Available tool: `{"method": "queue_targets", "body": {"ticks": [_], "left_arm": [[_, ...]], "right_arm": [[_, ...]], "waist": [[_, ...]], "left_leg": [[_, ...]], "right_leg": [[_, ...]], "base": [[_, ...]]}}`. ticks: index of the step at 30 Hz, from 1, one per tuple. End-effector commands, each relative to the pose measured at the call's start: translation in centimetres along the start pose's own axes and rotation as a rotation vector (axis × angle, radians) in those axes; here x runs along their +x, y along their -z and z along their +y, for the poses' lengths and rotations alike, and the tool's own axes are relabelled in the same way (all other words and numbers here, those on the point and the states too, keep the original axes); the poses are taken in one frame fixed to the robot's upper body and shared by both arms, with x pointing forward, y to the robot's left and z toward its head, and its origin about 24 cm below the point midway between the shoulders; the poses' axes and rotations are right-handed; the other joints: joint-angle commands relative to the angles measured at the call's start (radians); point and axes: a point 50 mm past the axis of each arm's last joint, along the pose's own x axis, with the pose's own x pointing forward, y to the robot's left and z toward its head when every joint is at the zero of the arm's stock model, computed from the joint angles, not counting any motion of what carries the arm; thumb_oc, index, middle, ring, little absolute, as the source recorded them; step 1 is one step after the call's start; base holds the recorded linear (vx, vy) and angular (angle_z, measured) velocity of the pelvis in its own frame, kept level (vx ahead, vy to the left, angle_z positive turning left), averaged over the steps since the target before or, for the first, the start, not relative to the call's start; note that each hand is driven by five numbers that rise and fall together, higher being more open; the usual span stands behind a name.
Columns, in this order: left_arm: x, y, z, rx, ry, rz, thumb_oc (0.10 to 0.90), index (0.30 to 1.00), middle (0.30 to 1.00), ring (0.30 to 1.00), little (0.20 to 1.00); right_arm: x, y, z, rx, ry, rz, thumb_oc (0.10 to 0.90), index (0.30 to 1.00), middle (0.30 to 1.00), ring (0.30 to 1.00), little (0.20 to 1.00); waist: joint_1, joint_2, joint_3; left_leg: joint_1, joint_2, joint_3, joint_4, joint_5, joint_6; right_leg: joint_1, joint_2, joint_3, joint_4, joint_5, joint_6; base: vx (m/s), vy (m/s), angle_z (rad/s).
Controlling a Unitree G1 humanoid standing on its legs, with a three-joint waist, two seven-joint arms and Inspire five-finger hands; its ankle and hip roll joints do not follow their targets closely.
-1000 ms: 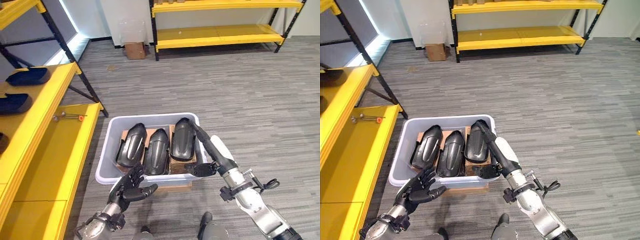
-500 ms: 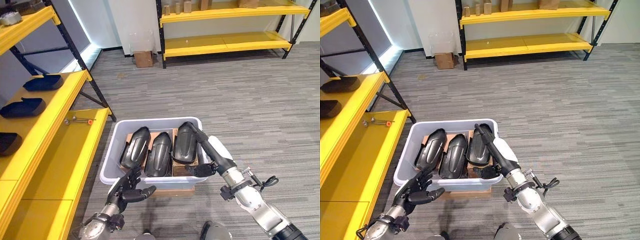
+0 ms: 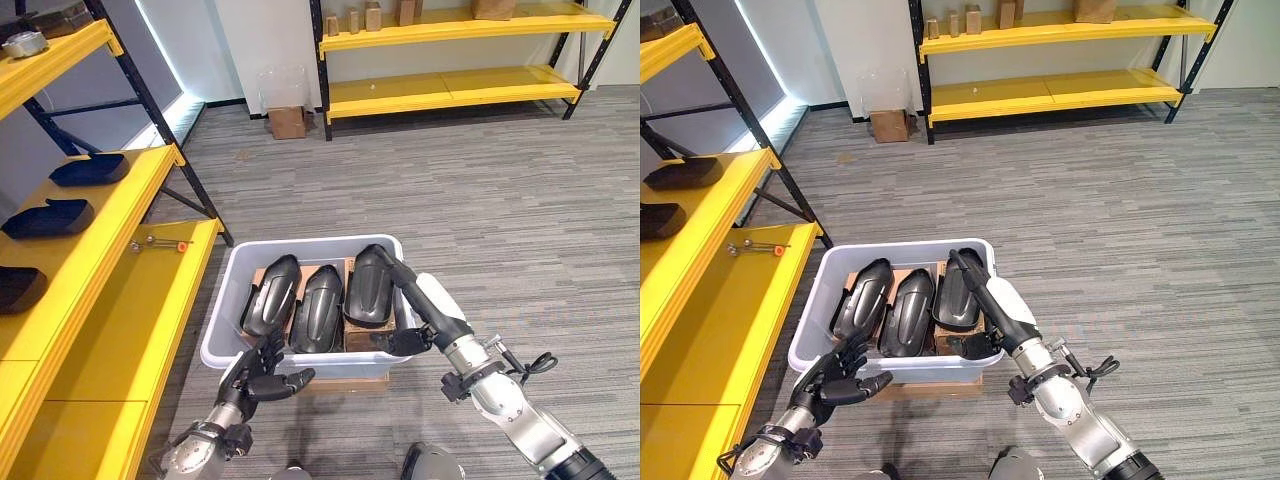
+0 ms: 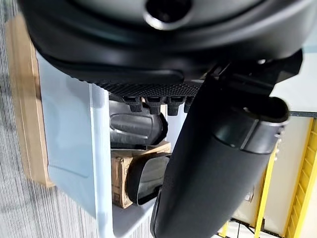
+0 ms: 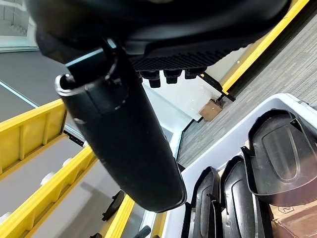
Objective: Move parts from the plastic box to the shelf.
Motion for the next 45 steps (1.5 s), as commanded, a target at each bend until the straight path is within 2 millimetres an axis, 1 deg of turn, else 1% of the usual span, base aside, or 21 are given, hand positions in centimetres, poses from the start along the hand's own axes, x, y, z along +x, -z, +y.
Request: {"method": "queue_targets", "body": {"ticks": [1, 3, 4, 5, 7, 8, 9, 11, 12, 13, 14, 15, 18, 24, 35, 37, 40, 41, 43, 44, 45], "left_arm": [[0.8, -6.2, 0.4, 0.175, 0.032, -0.246, 0.900, 1.000, 1.000, 1.000, 1.000], [0.9, -6.7, 0.3, 0.190, 0.056, -0.258, 0.900, 1.000, 1.000, 1.000, 1.000], [1.0, -7.0, 0.0, 0.185, 0.063, -0.263, 0.900, 1.000, 1.000, 1.000, 1.000], [1.1, -7.1, -0.1, 0.176, 0.066, -0.261, 0.900, 1.000, 1.000, 1.000, 1.000], [1.1, -6.7, -0.1, 0.140, 0.059, -0.239, 0.900, 1.000, 1.000, 1.000, 1.000], [1.1, -6.6, -0.1, 0.139, 0.059, -0.238, 0.900, 1.000, 1.000, 1.000, 1.000], [1.0, -6.3, -0.4, 0.137, 0.067, -0.229, 0.900, 1.000, 1.000, 1.000, 1.000], [0.9, -5.6, -0.7, 0.106, 0.049, -0.225, 0.900, 1.000, 1.000, 1.000, 1.000], [0.8, -5.5, -0.7, 0.118, 0.056, -0.230, 0.900, 1.000, 1.000, 1.000, 1.000], [0.9, -5.3, -0.8, 0.148, 0.094, -0.221, 0.900, 1.000, 1.000, 1.000, 1.000], [0.9, -5.3, -0.9, 0.149, 0.095, -0.220, 0.900, 1.000, 1.000, 1.000, 1.000], [1.1, -5.4, -1.0, 0.130, 0.096, -0.231, 0.900, 1.000, 1.000, 1.000, 1.000], [0.9, -5.6, -1.0, 0.120, 0.121, -0.245, 0.900, 1.000, 1.000, 1.000, 1.000], [0.6, -5.6, -0.5, 0.106, 0.111, -0.244, 0.900, 1.000, 1.000, 1.000, 1.000], [0.2, -6.2, -0.5, 0.116, 0.113, -0.264, 0.900, 1.000, 1.000, 1.000, 1.000], [0.3, -6.5, -0.6, 0.110, 0.121, -0.262, 0.900, 1.000, 1.000, 1.000, 1.000], [0.3, -6.4, -0.7, 0.116, 0.132, -0.249, 0.900, 1.000, 1.000, 1.000, 1.000], [0.2, -6.3, -0.8, 0.116, 0.141, -0.244, 0.900, 1.000, 1.000, 1.000, 1.000], [0.3, -6.3, -0.9, 0.116, 0.152, -0.236, 0.900, 1.000, 1.000, 1.000, 1.000], [0.3, -6.3, -0.9, 0.113, 0.151, -0.235, 0.900, 1.000, 1.000, 1.000, 1.000], [0.3, -6.4, -0.9, 0.108, 0.153, -0.226, 0.900, 1.000, 1.000, 1.000, 1.000]], "right_arm": [[2.4, -4.4, -2.2, 0.043, 0.124, -0.267, 0.900, 1.000, 1.000, 1.000, 1.000], [2.4, -4.7, -2.3, 0.031, 0.125, -0.273, 0.900, 1.000, 1.000, 1.000, 1.000], [2.4, -4.7, -2.3, 0.025, 0.125, -0.274, 0.900, 1.000, 1.000, 1.000, 1.000], [2.5, -4.7, -2.3, 0.022, 0.124, -0.269, 0.900, 1.000, 1.000, 1.000, 1.000], [3.1, -4.7, -2.2, 0.018, 0.112, -0.250, 0.900, 1.000, 1.000, 1.000, 1.000], [3.1, -4.7, -2.2, 0.018, 0.111, -0.249, 0.900, 1.000, 1.000, 1.000, 1.000], [3.4, -4.7, -2.1, 0.012, 0.108, -0.236, 0.900, 1.000, 1.000, 1.000, 1.000], [3.4, -4.4, -2.0, 0.019, 0.113, -0.211, 0.900, 1.000, 1.000, 1.000, 1.000], [3.3, -4.2, -2.3, 0.025, 0.118, -0.206, 0.900, 1.000, 1.000, 1.000, 1.000], [2.5, -3.2, -2.9, 0.036, 0.143, -0.165, 0.900, 1.000, 1.000, 1.000, 1.000], [2.4, -3.1, -2.9, 0.039, 0.145, -0.160, 0.900, 1.000, 1.000, 1.000, 1.000], [1.8, -2.2, -2.9, 0.063, 0.168, -0.120, 0.900, 1.000, 1.000, 1.000, 1.000], [0.6, -1.5, -2.5, 0.069, 0.179, -0.105, 0.900, 1.000, 1.000, 1.000, 1.000], [0.3, -1.3, -2.5, 0.030, 0.185, -0.103, 0.900, 1.000, 1.000, 1.000, 1.000], [0.7, -1.8, -3.1, -0.043, 0.205, -0.123, 0.900, 1.000, 1.000, 1.000, 1.000], [0.8, -2.3, -3.4, -0.095, 0.223, -0.163, 0.900, 1.000, 1.000, 1.000, 1.000], [1.1, -3.1, -3.9, -0.242, 0.266, -0.244, 0.900, 1.000, 1.000, 1.000, 1.000], [1.5, -3.9, -4.4, -0.336, 0.280, -0.312, 0.900, 1.000, 1.000, 1.000, 1.000], [2.3, -5.0, -5.6, -0.381, 0.298, -0.358, 0.900, 1.000, 1.000, 1.000, 1.000], [2.4, -5.1, -5.7, -0.385, 0.298, -0.365, 0.900, 1.000, 1.000, 1.000, 1.000], [2.9, -5.8, -6.8, -0.378, 0.311, -0.374, 0.900, 1.000, 1.000, 1.000, 1.000]], "waist": [[0.009, -0.014, -0.006], [0.013, -0.014, -0.004], [0.017, -0.013, 0.005], [0.019, -0.010, 0.010], [0.015, -0.006, 0.009], [0.014, -0.006, 0.009], [0.010, -0.008, -0.003], [0.001, -0.020, -0.015], [-0.011, -0.019, -0.019], [-0.032, -0.012, -0.018], [-0.032, -0.017, -0.015], [-0.038, -0.016, -0.010], [-0.046, -0.012, -0.003], [-0.044, -0.002, 0.014], [-0.025, 0.003, 0.038], [-0.022, 0.003, 0.042], [-0.015, 0.001, 0.045], [-0.007, 0.001, 0.045], [0.003, 0.000, 0.048], [0.003, 0.001, 0.049], [0.011, 0.000, 0.051]], "left_leg": [[0.000, -0.038, 0.087, 0.114, -0.153, 0.089], [-0.025, -0.041, 0.080, 0.170, -0.167, 0.089], [-0.061, -0.028, 0.076, 0.214, -0.145, 0.086], [-0.084, -0.015, 0.064, 0.246, -0.140, 0.078], [-0.072, 0.040, 0.067, 0.236, -0.111, 0.071], [-0.069, 0.045, 0.067, 0.232, -0.107, 0.069], [-0.046, 0.098, 0.054, 0.188, -0.038, 0.042], [-0.057, 0.189, -0.019, 0.146, 0.117, -0.002], [-0.050, 0.207, -0.011, 0.134, 0.117, -0.006], [-0.026, 0.226, 0.051, 0.117, 0.062, -0.010], [-0.022, 0.219, 0.054, 0.120, 0.053, -0.009], [-0.014, 0.200, 0.062, 0.121, 0.011, -0.004], [-0.005, 0.159, 0.059, 0.115, -0.029, 0.011], [-0.006, 0.118, 0.052, 0.093, -0.040, 0.027], [-0.027, 0.119, 0.057, 0.086, -0.029, 0.021], [-0.031, 0.125, 0.057, 0.092, -0.030, 0.019], [-0.034, 0.128, 0.056, 0.102, -0.033, 0.018], [-0.038, 0.132, 0.055, 0.109, -0.034, 0.016], [-0.041, 0.135, 0.051, 0.117, -0.036, 0.014], [-0.041, 0.136, 0.050, 0.118, -0.036, 0.014], [-0.044, 0.138, 0.046, 0.126, -0.038, 0.013]], "right_leg": [[0.101, 0.027, -0.023, -0.029, -0.100, 0.031], [0.099, 0.023, -0.019, -0.011, -0.112, 0.024], [0.097, 0.028, -0.018, -0.013, -0.099, 0.006], [0.100, 0.034, -0.010, -0.008, -0.106, -0.001], [0.107, 0.045, 0.015, 0.011, -0.134, -0.014], [0.107, 0.044, 0.017, 0.011, -0.135, -0.014], [0.103, 0.042, 0.035, 0.015, -0.141, -0.015], [0.087, 0.031, 0.096, 0.016, -0.132, -0.012], [0.074, 0.014, 0.105, 0.040, -0.137, -0.006], [0.047, -0.042, 0.111, 0.121, -0.156, 0.014], [0.046, -0.052, 0.114, 0.133, -0.163, 0.018], [0.048, -0.074, 0.111, 0.144, -0.158, 0.034], [0.065, -0.078, 0.113, 0.110, -0.125, 0.054], [0.073, -0.066, 0.134, 0.052, -0.088, 0.079], [0.069, -0.086, 0.136, 0.001, -0.048, 0.105], [0.070, -0.089, 0.139, -0.005, -0.041, 0.107], [0.075, -0.093, 0.140, -0.011, -0.037, 0.109], [0.072, -0.095, 0.139, -0.009, -0.035, 0.111], [0.073, -0.097, 0.137, -0.006, -0.034, 0.112], [0.073, -0.097, 0.137, -0.006, -0.034, 0.112], [0.073, -0.100, 0.137, -0.001, -0.034, 0.112]], "base": [[-0.02, -0.104, 0.03], [-0.03, -0.057, 0.06], [-0.07, -0.007, 0.08], [-0.04, 0.058, 0.11], [0.05, 0.181, 0.12], [0.08, 0.329, -0.09], [0.08, 0.401, -0.09], [0.10, 0.601, -0.09], [0.17, 0.732, -0.27], [0.14, 0.518, -0.31], [0.17, 0.467, -0.30], [0.10, 0.210, -0.06], [0.11, 0.187, -0.11], [0.06, 0.082, 0.10], [0.00, 0.000, 0.00], [0.00, 0.000, 0.00], [0.00, 0.000, 0.00], [0.03, -0.026, -0.02], [0.02, -0.010, -0.01], [0.04, -0.004, -0.02], [0.03, -0.002, 0.00]]}}
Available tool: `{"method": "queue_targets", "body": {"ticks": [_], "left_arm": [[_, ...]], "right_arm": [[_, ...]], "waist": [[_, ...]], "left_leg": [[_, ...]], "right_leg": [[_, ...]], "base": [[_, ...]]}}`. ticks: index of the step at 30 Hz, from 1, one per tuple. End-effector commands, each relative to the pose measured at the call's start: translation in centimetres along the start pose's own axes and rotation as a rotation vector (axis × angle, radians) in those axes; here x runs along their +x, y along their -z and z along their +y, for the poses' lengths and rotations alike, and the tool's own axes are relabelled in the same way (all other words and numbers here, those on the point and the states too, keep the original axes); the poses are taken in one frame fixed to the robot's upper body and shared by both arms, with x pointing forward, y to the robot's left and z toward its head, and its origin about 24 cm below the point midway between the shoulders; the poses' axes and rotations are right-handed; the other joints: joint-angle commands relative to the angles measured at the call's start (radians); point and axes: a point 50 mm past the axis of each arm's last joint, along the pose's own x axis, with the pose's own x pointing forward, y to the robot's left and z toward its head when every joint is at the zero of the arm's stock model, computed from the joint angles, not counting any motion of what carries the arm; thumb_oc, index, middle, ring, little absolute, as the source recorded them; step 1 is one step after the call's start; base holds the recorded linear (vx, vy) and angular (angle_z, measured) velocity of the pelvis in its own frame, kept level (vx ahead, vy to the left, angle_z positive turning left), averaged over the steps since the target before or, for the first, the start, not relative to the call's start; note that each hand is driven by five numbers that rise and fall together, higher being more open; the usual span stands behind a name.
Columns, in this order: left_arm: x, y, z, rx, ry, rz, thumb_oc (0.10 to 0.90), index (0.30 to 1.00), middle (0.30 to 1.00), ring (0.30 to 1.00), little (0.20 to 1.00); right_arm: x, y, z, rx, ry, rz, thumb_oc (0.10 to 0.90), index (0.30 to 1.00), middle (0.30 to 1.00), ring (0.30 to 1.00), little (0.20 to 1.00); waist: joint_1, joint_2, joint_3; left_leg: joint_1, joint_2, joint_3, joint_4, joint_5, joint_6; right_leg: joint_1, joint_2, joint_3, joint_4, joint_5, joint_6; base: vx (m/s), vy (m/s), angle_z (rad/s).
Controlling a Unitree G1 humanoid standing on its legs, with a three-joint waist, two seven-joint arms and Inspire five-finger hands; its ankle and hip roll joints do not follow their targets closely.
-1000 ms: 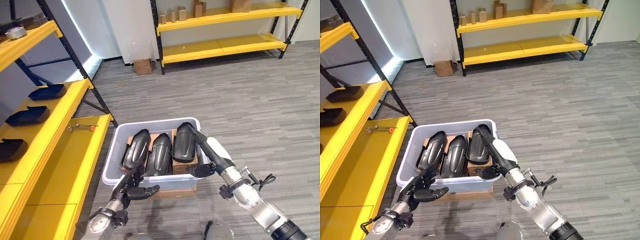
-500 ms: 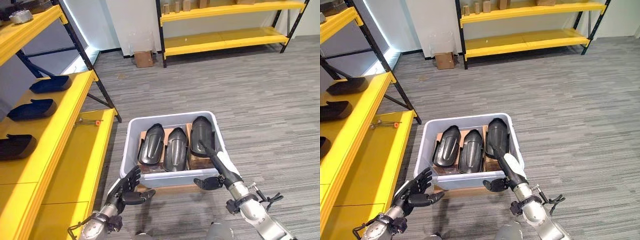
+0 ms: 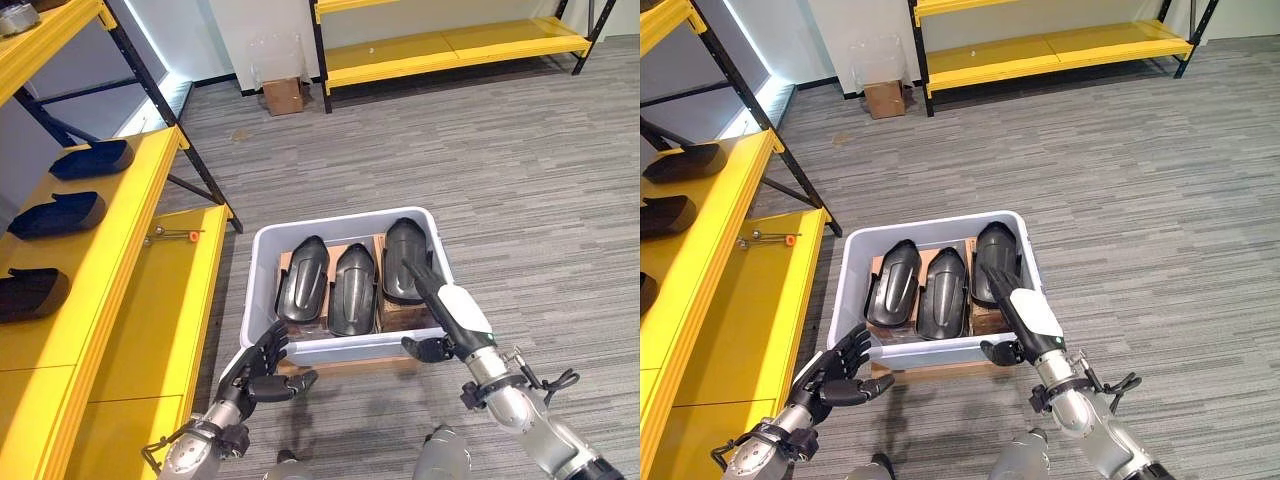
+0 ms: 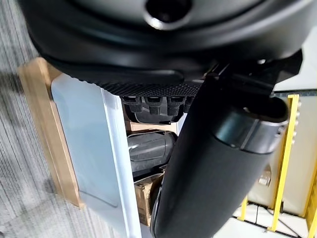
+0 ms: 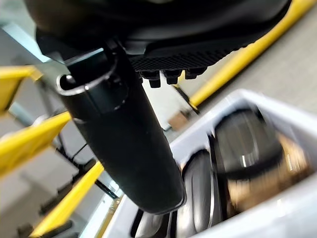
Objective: Move parts from the plastic box to the shelf.
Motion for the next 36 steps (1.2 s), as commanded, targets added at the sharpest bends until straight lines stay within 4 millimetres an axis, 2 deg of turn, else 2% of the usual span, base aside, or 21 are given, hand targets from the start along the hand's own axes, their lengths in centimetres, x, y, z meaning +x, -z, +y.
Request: {"method": "queue_targets", "body": {"ticks": [1, 3, 4, 5, 6, 7, 9, 12, 13, 18, 20, 27, 28, 29, 31, 33, 36], "left_arm": [[0.8, -5.2, -0.2, 0.063, 0.083, -0.205, 0.900, 1.000, 1.000, 1.000, 1.000], [0.7, -5.0, -0.1, 0.044, 0.068, -0.175, 0.900, 1.000, 1.000, 1.000, 1.000], [0.7, -4.9, -0.1, 0.044, 0.068, -0.174, 0.900, 1.000, 1.000, 1.000, 1.000], [0.6, -4.8, -0.1, 0.040, 0.075, -0.166, 0.900, 1.000, 1.000, 1.000, 1.000], [0.6, -4.8, -0.2, 0.036, 0.077, -0.164, 0.900, 1.000, 1.000, 1.000, 1.000], [0.5, -4.9, -0.3, 0.011, 0.086, -0.167, 0.900, 1.000, 1.000, 1.000, 1.000], [0.5, -5.0, -0.3, 0.004, 0.084, -0.169, 0.900, 1.000, 1.000, 1.000, 1.000], [0.7, -5.0, -0.4, -0.001, 0.081, -0.167, 0.900, 1.000, 1.000, 1.000, 1.000], [0.8, -5.0, -0.4, 0.018, 0.063, -0.161, 0.900, 1.000, 1.000, 1.000, 1.000], [1.1, -4.8, -0.6, 0.016, 0.037, -0.156, 0.900, 1.000, 1.000, 1.000, 1.000], [1.1, -4.7, -0.8, 0.007, 0.033, -0.155, 0.900, 1.000, 1.000, 1.000, 1.000], [1.5, -4.3, -1.3, -0.045, -0.006, -0.137, 0.900, 1.000, 1.000, 1.000, 1.000], [1.4, -4.1, -1.2, -0.033, -0.029, -0.131, 0.900, 1.000, 1.000, 1.000, 1.000], [1.4, -4.1, -1.2, -0.029, -0.035, -0.132, 0.900, 1.000, 1.000, 1.000, 1.000], [1.4, -4.1, -1.0, -0.028, -0.051, -0.136, 0.900, 1.000, 1.000, 1.000, 1.000], [1.5, -3.6, -0.8, -0.150, -0.064, -0.126, 0.900, 1.000, 1.000, 1.000, 1.000], [1.5, -4.0, -0.8, -0.138, -0.040, -0.170, 0.900, 1.000, 1.000, 1.000, 1.000]], "right_arm": [[4.2, -5.9, -6.9, 0.028, 0.316, -0.341, 0.900, 1.000, 1.000, 1.000, 1.000], [4.9, -6.3, -8.5, 0.095, 0.340, -0.347, 0.900, 1.000, 1.000, 1.000, 1.000], [4.9, -6.3, -8.6, 0.104, 0.342, -0.348, 0.900, 1.000, 1.000, 1.000, 1.000], [5.3, -6.7, -9.3, 0.259, 0.328, -0.340, 0.900, 1.000, 1.000, 1.000, 1.000], [5.4, -6.7, -9.5, 0.328, 0.321, -0.336, 0.900, 1.000, 1.000, 1.000, 1.000], [5.7, -7.2, -9.9, 0.523, 0.293, -0.340, 0.900, 1.000, 1.000, 1.000, 1.000], [5.9, -7.5, -9.9, 0.609, 0.267, -0.353, 0.900, 1.000, 1.000, 1.000, 1.000], [6.7, -8.4, -9.1, 0.961, 0.168, -0.349, 0.900, 1.000, 1.000, 1.000, 1.000], [7.0, -8.8, -8.9, 1.000, 0.168, -0.358, 0.900, 1.000, 1.000, 1.000, 1.000], [7.5, -9.7, -8.6, 0.950, 0.221, -0.343, 0.900, 1.000, 1.000, 1.000, 1.000], [7.7, -9.8, -8.3, 0.873, 0.245, -0.316, 0.900, 1.000, 1.000, 1.000, 1.000], [9.1, -7.9, -7.2, 0.592, 0.289, -0.155, 0.900, 1.000, 1.000, 1.000, 1.000], [9.4, -7.3, -7.3, 0.491, 0.310, -0.148, 0.900, 1.000, 1.000, 1.000, 1.000], [9.4, -7.2, -7.4, 0.462, 0.319, -0.151, 0.900, 1.000, 1.000, 1.000, 1.000], [9.7, -7.0, -8.3, 0.221, 0.367, -0.188, 0.900, 1.000, 1.000, 1.000, 1.000], [10.3, -7.0, -9.2, -0.022, 0.414, -0.213, 0.900, 1.000, 1.000, 1.000, 1.000], [11.1, -6.9, -10.5, -0.164, 0.455, -0.218, 0.900, 1.000, 1.000, 1.000, 1.000]], "waist": [[0.059, -0.032, -0.012], [0.071, -0.034, -0.008], [0.071, -0.034, -0.007], [0.076, -0.035, -0.003], [0.077, -0.035, -0.001], [0.080, -0.035, 0.008], [0.083, -0.032, 0.008], [0.091, -0.028, 0.018], [0.094, -0.027, 0.019], [0.100, -0.021, 0.019], [0.103, -0.018, 0.015], [0.113, -0.003, 0.017], [0.115, 0.001, 0.021], [0.116, 0.001, 0.023], [0.119, 0.004, 0.033], [0.127, 0.010, 0.056], [0.134, 0.015, 0.089]], "left_leg": [[-0.036, 0.031, -0.004, 0.096, -0.072, 0.081], [-0.040, 0.036, -0.009, 0.106, -0.072, 0.078], [-0.041, 0.036, -0.010, 0.107, -0.072, 0.077], [-0.043, 0.041, -0.008, 0.112, -0.070, 0.076], [-0.045, 0.042, -0.007, 0.114, -0.070, 0.076], [-0.049, 0.042, -0.010, 0.122, -0.072, 0.075], [-0.054, 0.043, -0.009, 0.120, -0.069, 0.077], [-0.066, 0.041, -0.010, 0.127, -0.069, 0.080], [-0.070, 0.039, -0.010, 0.129, -0.069, 0.082], [-0.076, 0.031, -0.018, 0.132, -0.071, 0.084], [-0.072, 0.027, -0.022, 0.130, -0.071, 0.085], [-0.077, 0.021, -0.038, 0.141, -0.069, 0.083], [-0.080, 0.021, -0.041, 0.148, -0.070, 0.082], [-0.081, 0.021, -0.042, 0.150, -0.070, 0.082], [-0.096, 0.020, -0.048, 0.163, -0.074, 0.081], [-0.125, 0.020, -0.059, 0.179, -0.073, 0.076], [-0.157, 0.020, -0.070, 0.190, -0.070, 0.072]], "right_leg": [[0.093, -0.023, -0.018, 0.003, -0.070, 0.018], [0.093, -0.030, -0.024, 0.007, -0.066, 0.019], [0.093, -0.030, -0.025, 0.007, -0.066, 0.019], [0.094, -0.034, -0.030, 0.010, -0.064, 0.019], [0.094, -0.035, -0.032, 0.010, -0.064, 0.018], [0.093, -0.042, -0.037, 0.021, -0.070, 0.019], [0.087, -0.041, -0.037, 0.021, -0.066, 0.016], [0.071, -0.050, -0.040, 0.045, -0.070, 0.014], [0.068, -0.052, -0.041, 0.050, -0.073, 0.014], [0.068, -0.048, -0.042, 0.071, -0.088, 0.007], [0.072, -0.044, -0.042, 0.078, -0.096, 0.003], [0.064, -0.040, -0.045, 0.132, -0.125, -0.016], [0.059, -0.042, -0.048, 0.151, -0.132, -0.021], [0.056, -0.043, -0.047, 0.156, -0.134, -0.022], [0.037, -0.051, -0.049, 0.180, -0.141, -0.025], [0.004, -0.061, -0.047, 0.210, -0.145, -0.025], [-0.031, -0.070, -0.041, 0.232, -0.146, -0.025]], "base": [[0.04, -0.003, -0.01], [0.04, -0.002, -0.01], [0.05, 0.004, 0.03], [0.03, 0.009, 0.04], [0.00, 0.000, 0.00], [0.00, 0.023, 0.03], [-0.01, 0.035, 0.12], [-0.03, 0.049, 0.05], [-0.05, 0.042, 0.00], [0.00, 0.032, 0.12], [0.06, 0.042, 0.04], [0.07, 0.067, 0.06], [0.06, 0.058, 0.08], [0.06, 0.068, 0.07], [0.00, 0.042, 0.05], [-0.05, 0.035, 0.04], [-0.12, 0.025, 0.05]]}}
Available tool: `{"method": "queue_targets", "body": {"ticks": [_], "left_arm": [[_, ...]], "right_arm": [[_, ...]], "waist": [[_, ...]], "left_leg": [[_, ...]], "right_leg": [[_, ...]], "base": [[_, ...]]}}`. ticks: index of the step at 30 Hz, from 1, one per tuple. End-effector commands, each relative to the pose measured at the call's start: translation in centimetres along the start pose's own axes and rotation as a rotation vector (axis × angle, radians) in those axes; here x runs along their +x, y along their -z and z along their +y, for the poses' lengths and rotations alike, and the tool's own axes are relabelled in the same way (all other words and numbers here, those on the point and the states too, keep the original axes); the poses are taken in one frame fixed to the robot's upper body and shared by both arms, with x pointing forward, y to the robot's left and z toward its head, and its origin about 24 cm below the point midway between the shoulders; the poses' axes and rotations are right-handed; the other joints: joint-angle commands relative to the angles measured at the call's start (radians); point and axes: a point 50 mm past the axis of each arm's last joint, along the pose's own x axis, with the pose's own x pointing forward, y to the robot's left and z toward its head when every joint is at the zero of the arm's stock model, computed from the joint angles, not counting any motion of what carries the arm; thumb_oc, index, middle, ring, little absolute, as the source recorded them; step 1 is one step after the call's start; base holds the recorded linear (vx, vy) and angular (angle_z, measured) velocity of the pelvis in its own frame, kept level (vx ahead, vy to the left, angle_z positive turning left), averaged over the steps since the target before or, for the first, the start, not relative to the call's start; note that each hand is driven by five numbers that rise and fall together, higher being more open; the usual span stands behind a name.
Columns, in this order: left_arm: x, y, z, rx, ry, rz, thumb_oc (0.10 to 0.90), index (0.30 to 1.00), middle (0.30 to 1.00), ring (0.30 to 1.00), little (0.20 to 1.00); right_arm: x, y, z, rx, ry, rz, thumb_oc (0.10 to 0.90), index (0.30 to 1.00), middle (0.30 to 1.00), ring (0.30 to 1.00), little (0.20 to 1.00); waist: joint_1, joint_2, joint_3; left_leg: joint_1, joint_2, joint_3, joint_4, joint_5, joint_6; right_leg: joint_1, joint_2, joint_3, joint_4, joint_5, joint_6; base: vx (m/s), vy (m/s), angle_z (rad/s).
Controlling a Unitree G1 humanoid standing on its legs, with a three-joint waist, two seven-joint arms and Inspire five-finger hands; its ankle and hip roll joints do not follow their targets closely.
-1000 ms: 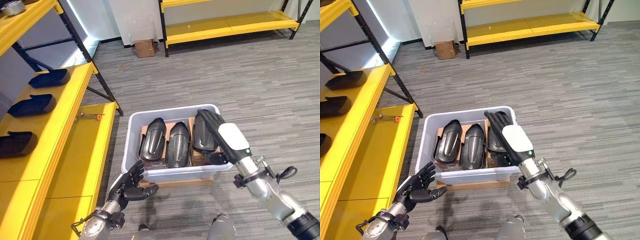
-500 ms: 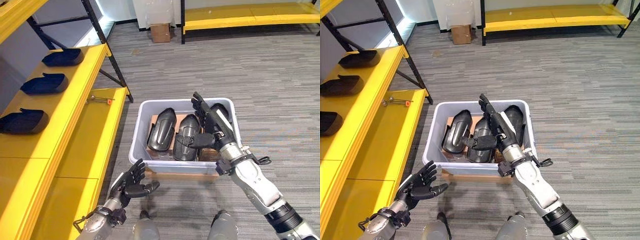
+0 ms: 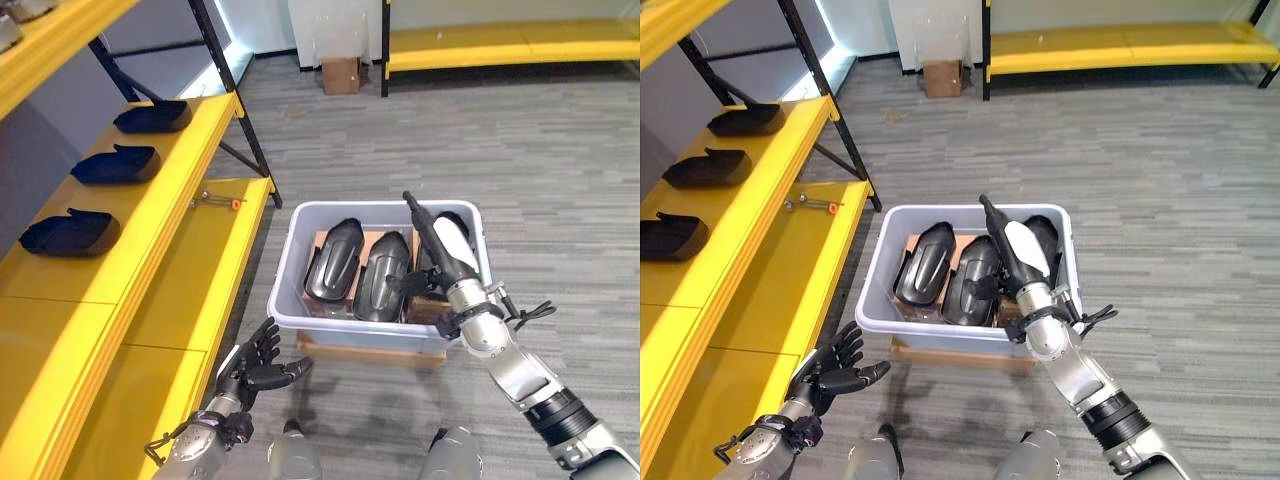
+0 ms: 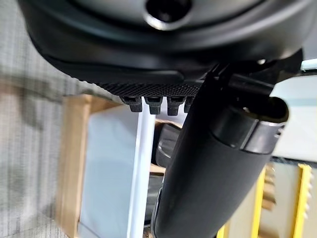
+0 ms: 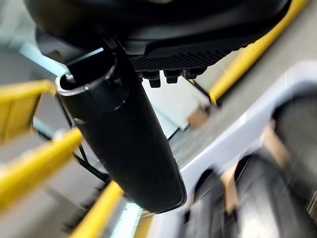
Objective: Move parts from the plastic box to the shelf.
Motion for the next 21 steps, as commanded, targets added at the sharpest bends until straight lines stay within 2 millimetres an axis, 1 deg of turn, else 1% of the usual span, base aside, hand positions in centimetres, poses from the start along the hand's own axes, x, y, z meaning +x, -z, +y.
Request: {"method": "queue_targets", "body": {"ticks": [1, 2, 3, 4, 5, 8, 9, 10, 11, 12, 14, 17, 21], "left_arm": [[0.3, -4.0, -1.4, -0.018, 0.106, -0.229, 0.900, 1.000, 1.000, 1.000, 1.000], [0.3, -4.1, -1.3, -0.015, 0.107, -0.235, 0.900, 1.000, 1.000, 1.000, 1.000], [0.3, -4.5, -1.2, -0.006, 0.110, -0.257, 0.900, 1.000, 1.000, 1.000, 1.000], [0.3, -4.6, -1.2, -0.005, 0.110, -0.260, 0.900, 1.000, 1.000, 1.000, 1.000], [0.4, -4.9, -1.0, -0.014, 0.117, -0.271, 0.900, 1.000, 1.000, 1.000, 1.000], [0.7, -5.2, -1.0, -0.074, 0.144, -0.273, 0.900, 1.000, 1.000, 1.000, 1.000], [0.8, -5.9, -1.6, -0.089, 0.199, -0.304, 0.900, 1.000, 1.000, 1.000, 1.000], [0.8, -6.0, -1.7, -0.086, 0.208, -0.310, 0.900, 1.000, 1.000, 1.000, 1.000], [0.9, -6.9, -2.3, -0.070, 0.253, -0.338, 0.900, 1.000, 1.000, 1.000, 1.000], [1.0, -7.5, -2.6, -0.065, 0.273, -0.354, 0.900, 1.000, 1.000, 1.000, 1.000], [1.2, -8.0, -2.8, -0.052, 0.284, -0.374, 0.900, 1.000, 1.000, 1.000, 1.000], [1.8, -8.6, -3.3, -0.022, 0.286, -0.380, 0.900, 1.000, 1.000, 1.000, 1.000], [2.1, -9.4, -3.6, -0.015, 0.280, -0.400, 0.900, 1.000, 1.000, 1.000, 1.000]], "right_arm": [[4.2, -5.2, -6.4, -0.156, 0.316, -0.290, 0.900, 1.000, 1.000, 1.000, 1.000], [4.3, -5.1, -6.5, -0.164, 0.318, -0.284, 0.900, 1.000, 1.000, 1.000, 1.000], [4.6, -4.4, -6.9, -0.168, 0.324, -0.243, 0.900, 1.000, 1.000, 1.000, 1.000], [4.6, -4.3, -7.0, -0.172, 0.325, -0.243, 0.900, 1.000, 1.000, 1.000, 1.000], [4.9, -3.7, -7.2, -0.176, 0.323, -0.211, 0.900, 1.000, 1.000, 1.000, 1.000], [5.1, -3.1, -7.2, -0.202, 0.317, -0.185, 0.900, 1.000, 1.000, 1.000, 1.000], [5.2, -2.5, -7.2, -0.226, 0.312, -0.160, 0.900, 1.000, 1.000, 1.000, 1.000], [5.2, -2.4, -7.2, -0.229, 0.310, -0.155, 0.900, 1.000, 1.000, 1.000, 1.000], [5.3, -1.8, -7.4, -0.263, 0.296, -0.145, 0.900, 1.000, 1.000, 1.000, 1.000], [5.6, -1.7, -7.5, -0.324, 0.275, -0.167, 0.900, 1.000, 1.000, 1.000, 1.000], [5.8, -1.5, -7.6, -0.371, 0.252, -0.166, 0.900, 1.000, 1.000, 1.000, 1.000], [6.6, -0.7, -8.1, -0.414, 0.246, -0.110, 0.900, 1.000, 1.000, 1.000, 1.000], [7.0, 0.3, -9.1, -0.367, 0.303, -0.011, 0.900, 1.000, 1.000, 1.000, 1.000]], "waist": [[0.034, 0.001, 0.021], [0.035, 0.001, 0.026], [0.037, 0.004, 0.047], [0.037, 0.004, 0.050], [0.039, 0.006, 0.071], [0.040, 0.007, 0.091], [0.038, 0.007, 0.113], [0.038, 0.007, 0.115], [0.040, 0.008, 0.129], [0.042, 0.010, 0.138], [0.045, 0.009, 0.146], [0.051, 0.007, 0.146], [0.054, 0.009, 0.146]], "left_leg": [[-0.030, 0.021, 0.026, 0.026, -0.032, 0.067], [-0.036, 0.021, 0.024, 0.028, -0.032, 0.066], [-0.056, 0.020, 0.023, 0.032, -0.029, 0.065], [-0.060, 0.020, 0.022, 0.034, -0.029, 0.064], [-0.080, 0.021, 0.020, 0.040, -0.026, 0.063], [-0.102, 0.022, 0.020, 0.048, -0.025, 0.062], [-0.122, 0.020, 0.017, 0.059, -0.028, 0.063], [-0.125, 0.020, 0.016, 0.060, -0.028, 0.064], [-0.144, 0.021, 0.015, 0.068, -0.029, 0.066], [-0.161, 0.021, 0.011, 0.075, -0.030, 0.067], [-0.175, 0.018, 0.007, 0.079, -0.029, 0.066], [-0.230, 0.018, -0.004, 0.095, -0.030, 0.066], [-0.286, 0.021, -0.005, 0.108, -0.029, 0.066]], "right_leg": [[0.035, -0.002, -0.018, 0.060, -0.079, 0.001], [0.030, -0.004, -0.018, 0.063, -0.079, 0.001], [0.008, -0.009, -0.014, 0.072, -0.078, 0.002], [0.004, -0.010, -0.014, 0.073, -0.078, 0.003], [-0.015, -0.013, -0.010, 0.081, -0.077, 0.002], [-0.039, -0.016, -0.006, 0.092, -0.079, 0.001], [-0.058, -0.020, -0.003, 0.107, -0.083, 0.002], [-0.061, -0.020, -0.002, 0.108, -0.084, 0.002], [-0.076, -0.018, 0.000, 0.113, -0.084, 0.002], [-0.091, -0.016, 0.001, 0.118, -0.083, 0.001], [-0.101, -0.012, 0.001, 0.121, -0.082, 0.002], [-0.144, 0.001, 0.002, 0.127, -0.082, -0.001], [-0.193, 0.013, 0.002, 0.133, -0.082, -0.006]], "base": [[-0.12, 0.010, 0.04], [-0.17, 0.004, 0.05], [-0.12, -0.004, 0.07], [-0.18, -0.011, 0.08], [-0.12, -0.009, 0.06], [-0.11, -0.004, 0.05], [-0.08, -0.018, 0.02], [-0.13, -0.047, 0.00], [-0.13, -0.058, -0.02], [-0.15, -0.069, 0.01], [-0.09, -0.050, 0.02], [-0.09, -0.059, 0.05], [-0.08, -0.032, 0.00]]}}
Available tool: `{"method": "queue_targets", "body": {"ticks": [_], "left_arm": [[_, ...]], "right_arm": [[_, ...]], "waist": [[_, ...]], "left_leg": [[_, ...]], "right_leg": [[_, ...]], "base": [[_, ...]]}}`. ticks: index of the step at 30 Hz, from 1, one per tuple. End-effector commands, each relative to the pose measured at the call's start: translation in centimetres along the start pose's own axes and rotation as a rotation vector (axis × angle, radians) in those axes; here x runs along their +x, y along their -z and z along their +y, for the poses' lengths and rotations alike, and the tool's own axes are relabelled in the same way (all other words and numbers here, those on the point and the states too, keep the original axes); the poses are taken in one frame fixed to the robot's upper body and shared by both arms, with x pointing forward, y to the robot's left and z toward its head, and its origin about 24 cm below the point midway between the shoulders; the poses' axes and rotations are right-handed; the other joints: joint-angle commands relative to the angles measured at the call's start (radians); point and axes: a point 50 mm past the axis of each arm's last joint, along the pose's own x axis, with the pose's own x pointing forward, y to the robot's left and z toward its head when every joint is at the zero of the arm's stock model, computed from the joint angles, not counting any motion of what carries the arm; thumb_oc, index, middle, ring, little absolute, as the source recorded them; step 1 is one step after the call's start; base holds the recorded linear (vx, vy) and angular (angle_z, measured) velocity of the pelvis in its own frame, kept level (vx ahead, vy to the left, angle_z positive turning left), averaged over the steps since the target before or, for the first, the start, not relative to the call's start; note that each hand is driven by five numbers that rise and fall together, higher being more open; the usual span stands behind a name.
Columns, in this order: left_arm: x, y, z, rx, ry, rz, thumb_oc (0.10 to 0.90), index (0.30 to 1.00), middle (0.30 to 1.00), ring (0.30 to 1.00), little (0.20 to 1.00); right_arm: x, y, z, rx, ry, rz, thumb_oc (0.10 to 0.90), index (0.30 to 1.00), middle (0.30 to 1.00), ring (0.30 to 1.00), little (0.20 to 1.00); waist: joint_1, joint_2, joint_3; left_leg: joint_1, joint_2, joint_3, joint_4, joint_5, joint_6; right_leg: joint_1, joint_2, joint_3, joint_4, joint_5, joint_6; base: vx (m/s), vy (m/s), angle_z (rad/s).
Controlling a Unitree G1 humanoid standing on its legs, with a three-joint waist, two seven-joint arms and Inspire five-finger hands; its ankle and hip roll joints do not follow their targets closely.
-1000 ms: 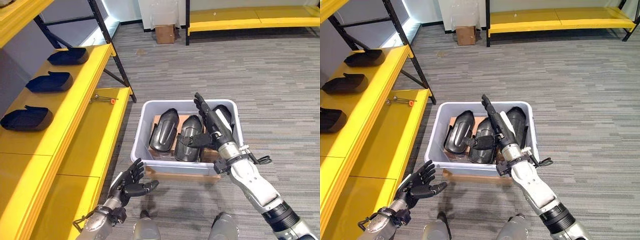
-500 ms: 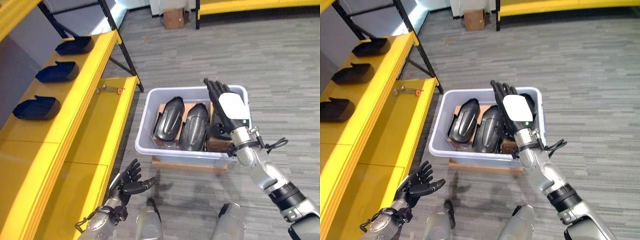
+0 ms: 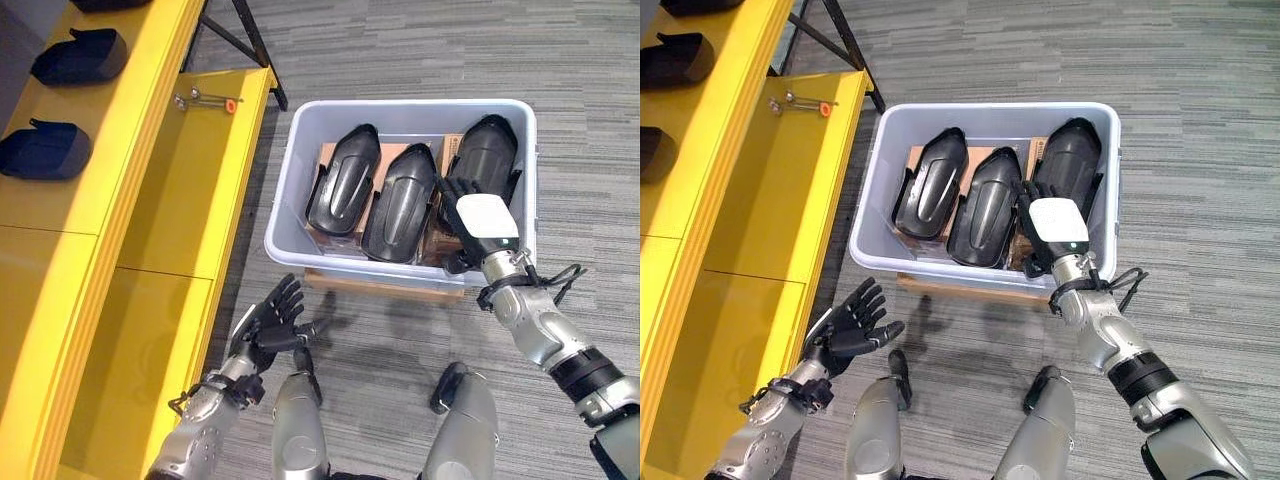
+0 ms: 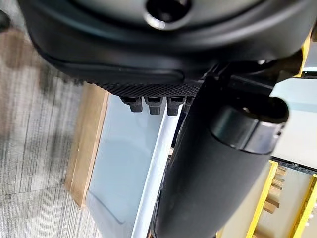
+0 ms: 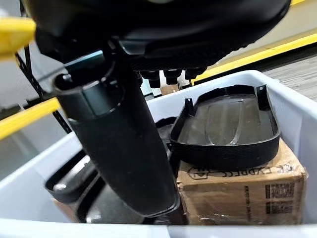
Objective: Move parts from the plastic box to the shelf.
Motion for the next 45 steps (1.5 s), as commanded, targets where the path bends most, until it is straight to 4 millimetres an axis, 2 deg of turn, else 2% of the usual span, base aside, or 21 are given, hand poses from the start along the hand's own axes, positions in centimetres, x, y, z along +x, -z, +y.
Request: {"method": "queue_targets", "body": {"ticks": [1, 7, 13, 16, 17, 18, 19, 25, 31, 36, 45], "left_arm": [[-0.1, -3.9, -0.9, 0.057, 0.062, -0.173, 0.900, 1.000, 1.000, 1.000, 1.000], [0.3, -4.5, -1.5, 0.076, 0.076, -0.194, 0.900, 1.000, 1.000, 1.000, 1.000], [0.9, -4.4, -1.9, 0.074, 0.104, -0.184, 0.900, 1.000, 1.000, 1.000, 1.000], [1.0, -4.5, -2.0, 0.071, 0.102, -0.182, 0.900, 1.000, 1.000, 1.000, 1.000], [1.0, -4.3, -2.0, 0.069, 0.099, -0.173, 0.900, 1.000, 1.000, 1.000, 1.000], [1.2, -4.6, -2.0, 0.069, 0.099, -0.184, 0.900, 1.000, 1.000, 1.000, 1.000], [1.1, -4.4, -2.0, 0.068, 0.097, -0.174, 0.900, 1.000, 1.000, 1.000, 1.000], [1.6, -4.0, -1.9, 0.065, 0.084, -0.151, 0.900, 1.000, 1.000, 1.000, 1.000], [1.8, -3.7, -1.4, 0.076, 0.078, -0.154, 0.900, 1.000, 1.000, 1.000, 1.000], [1.8, -3.8, -1.2, 0.079, 0.073, -0.157, 0.900, 1.000, 1.000, 1.000, 1.000], [1.9, -4.0, -0.9, 0.088, 0.073, -0.170, 0.900, 1.000, 1.000, 1.000, 1.000]], "right_arm": [[3.5, -1.6, -7.0, 0.051, 0.317, -0.041, 0.900, 1.000, 1.000, 1.000, 1.000], [3.1, -0.7, -7.1, 0.011, 0.436, 0.034, 0.900, 1.000, 1.000, 1.000, 1.000], [3.3, 0.4, -8.6, 0.003, 0.589, 0.097, 0.900, 1.000, 1.000, 1.000, 1.000], [3.4, 0.8, -9.0, 0.023, 0.589, 0.137, 0.900, 1.000, 1.000, 1.000, 1.000], [3.4, 1.1, -8.8, 0.033, 0.574, 0.165, 0.900, 1.000, 1.000, 1.000, 1.000], [3.6, 1.3, -8.9, 0.041, 0.564, 0.190, 0.900, 1.000, 1.000, 1.000, 1.000], [3.6, 1.4, -8.6, 0.041, 0.549, 0.199, 0.900, 1.000, 1.000, 1.000, 1.000], [4.1, 1.8, -8.3, 0.022, 0.505, 0.220, 0.900, 1.000, 1.000, 1.000, 1.000], [5.1, 1.5, -9.7, -0.093, 0.518, 0.202, 0.900, 1.000, 1.000, 1.000, 1.000], [5.3, 1.1, -9.5, -0.167, 0.486, 0.172, 0.900, 1.000, 1.000, 1.000, 1.000], [5.6, -0.1, -10.0, -0.447, 0.509, 0.110, 0.900, 1.000, 1.000, 1.000, 1.000]], "waist": [[0.024, -0.015, -0.009], [0.023, -0.011, -0.009], [0.018, -0.002, -0.009], [0.015, 0.001, -0.009], [0.012, 0.000, -0.009], [0.013, 0.005, -0.009], [0.010, 0.003, -0.009], [0.011, 0.011, -0.009], [0.018, 0.024, -0.009], [0.022, 0.026, -0.009], [0.033, 0.028, -0.009]], "left_leg": [[-0.039, -0.012, 0.045, 0.045, -0.078, 0.070], [-0.084, -0.013, 0.050, 0.041, -0.075, 0.074], [-0.117, -0.012, 0.059, 0.038, -0.075, 0.074], [-0.125, -0.013, 0.061, 0.038, -0.077, 0.073], [-0.116, -0.019, 0.055, 0.047, -0.099, 0.063], [-0.138, -0.015, 0.064, 0.037, -0.078, 0.074], [-0.127, -0.021, 0.058, 0.048, -0.101, 0.064], [-0.165, -0.018, 0.064, 0.064, -0.106, 0.066], [-0.220, -0.024, 0.067, 0.078, -0.109, 0.066], [-0.237, -0.025, 0.072, 0.083, -0.111, 0.068], [-0.270, -0.019, 0.072, 0.094, -0.112, 0.070]], "right_leg": [[0.046, 0.005, 0.007, 0.029, -0.074, 0.045], [0.001, 0.017, 0.005, 0.033, -0.074, 0.041], [-0.036, 0.029, 0.006, 0.035, -0.076, 0.038], [-0.046, 0.031, 0.009, 0.038, -0.078, 0.038], [-0.038, 0.026, 0.018, 0.047, -0.098, 0.050], [-0.063, 0.033, 0.013, 0.041, -0.080, 0.036], [-0.051, 0.027, 0.020, 0.050, -0.101, 0.048], [-0.089, 0.024, 0.020, 0.068, -0.105, 0.042], [-0.144, 0.027, 0.016, 0.093, -0.111, 0.037], [-0.158, 0.027, 0.009, 0.092, -0.110, 0.037], [-0.183, 0.023, -0.002, 0.100, -0.110, 0.040]], "base": [[-0.08, -0.034, 0.00], [-0.05, -0.026, 0.02], [-0.02, -0.004, 0.03], [0.01, 0.003, 0.00], [-0.03, 0.007, -0.03], [0.03, 0.013, -0.05], [-0.03, 0.011, -0.05], [0.01, 0.002, 0.00], [0.00, 0.000, 0.00], [0.00, 0.000, 0.00], [0.00, 0.000, 0.00]]}}
